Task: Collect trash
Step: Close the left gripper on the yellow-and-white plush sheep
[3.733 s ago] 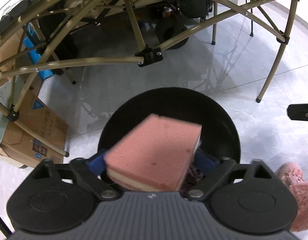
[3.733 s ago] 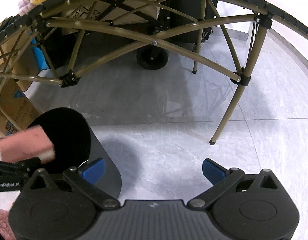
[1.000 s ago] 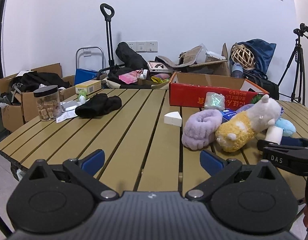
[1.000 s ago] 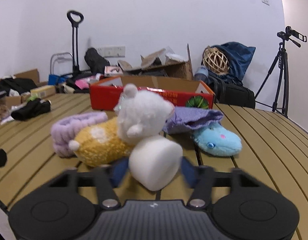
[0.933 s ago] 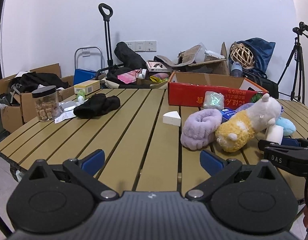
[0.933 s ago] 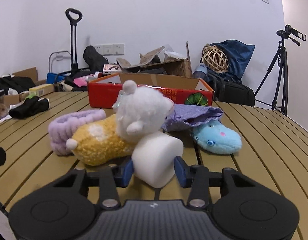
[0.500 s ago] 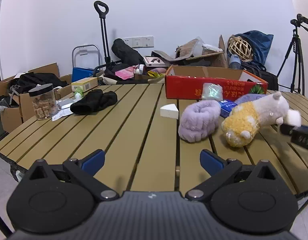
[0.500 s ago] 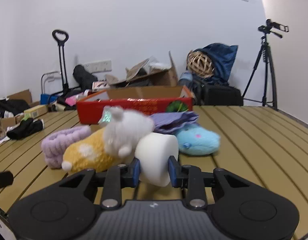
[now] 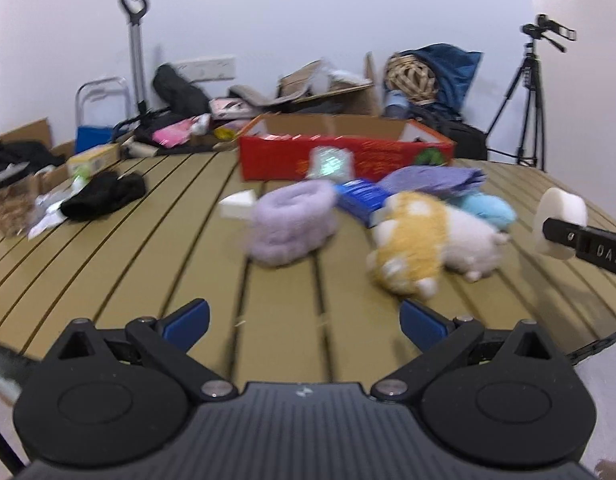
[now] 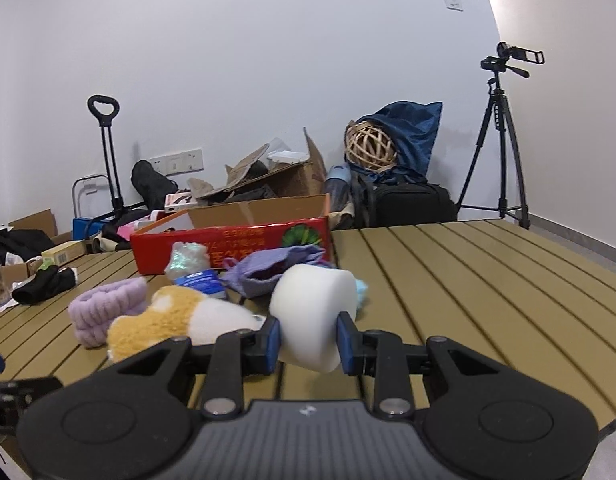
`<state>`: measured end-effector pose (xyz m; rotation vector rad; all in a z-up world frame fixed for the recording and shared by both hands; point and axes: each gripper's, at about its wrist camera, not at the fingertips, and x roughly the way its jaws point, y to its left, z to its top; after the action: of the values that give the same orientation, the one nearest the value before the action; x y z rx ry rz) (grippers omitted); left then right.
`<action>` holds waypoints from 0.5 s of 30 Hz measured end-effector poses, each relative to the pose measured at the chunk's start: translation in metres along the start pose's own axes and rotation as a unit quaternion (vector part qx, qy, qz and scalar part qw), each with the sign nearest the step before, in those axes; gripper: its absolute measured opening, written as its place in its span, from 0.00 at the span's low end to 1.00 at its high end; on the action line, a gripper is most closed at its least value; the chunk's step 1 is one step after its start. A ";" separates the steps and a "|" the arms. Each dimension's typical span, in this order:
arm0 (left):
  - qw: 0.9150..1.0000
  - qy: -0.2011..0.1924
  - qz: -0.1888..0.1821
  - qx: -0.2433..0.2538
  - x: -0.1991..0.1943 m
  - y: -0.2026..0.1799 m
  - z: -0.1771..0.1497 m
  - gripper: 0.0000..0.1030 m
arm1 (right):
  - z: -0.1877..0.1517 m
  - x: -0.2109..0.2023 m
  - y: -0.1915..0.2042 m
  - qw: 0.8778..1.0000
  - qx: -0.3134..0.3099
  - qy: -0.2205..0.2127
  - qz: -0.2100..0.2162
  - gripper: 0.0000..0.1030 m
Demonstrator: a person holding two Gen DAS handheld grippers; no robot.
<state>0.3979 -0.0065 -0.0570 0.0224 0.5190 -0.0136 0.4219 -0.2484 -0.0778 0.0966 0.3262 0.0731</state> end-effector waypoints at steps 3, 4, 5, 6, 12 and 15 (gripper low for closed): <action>1.000 -0.010 -0.007 0.023 0.004 -0.024 0.009 1.00 | 0.001 -0.003 -0.017 1.000 0.002 0.001 -0.009 0.27; 0.999 -0.010 -0.010 0.032 0.006 -0.032 0.012 1.00 | 0.001 -0.004 -0.022 1.000 0.004 0.002 -0.014 0.27; 0.999 -0.010 -0.012 0.039 0.009 -0.039 0.014 1.00 | 0.001 -0.005 -0.029 1.000 0.007 0.003 -0.018 0.27; 0.999 -0.010 -0.013 0.046 0.012 -0.046 0.016 1.00 | 0.002 -0.005 -0.036 1.000 0.010 0.003 -0.024 0.27; 0.997 -0.006 -0.008 0.079 0.039 -0.075 0.025 1.00 | 0.004 -0.005 -0.075 0.998 0.041 0.005 -0.048 0.27; 0.997 0.006 -0.008 0.076 0.056 -0.078 0.028 1.00 | 0.004 -0.004 -0.086 0.997 0.051 0.007 -0.051 0.27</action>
<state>0.4587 -0.0860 -0.0616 0.1679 0.5288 -0.0692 0.4238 -0.3341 -0.0815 0.1800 0.3475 -0.0433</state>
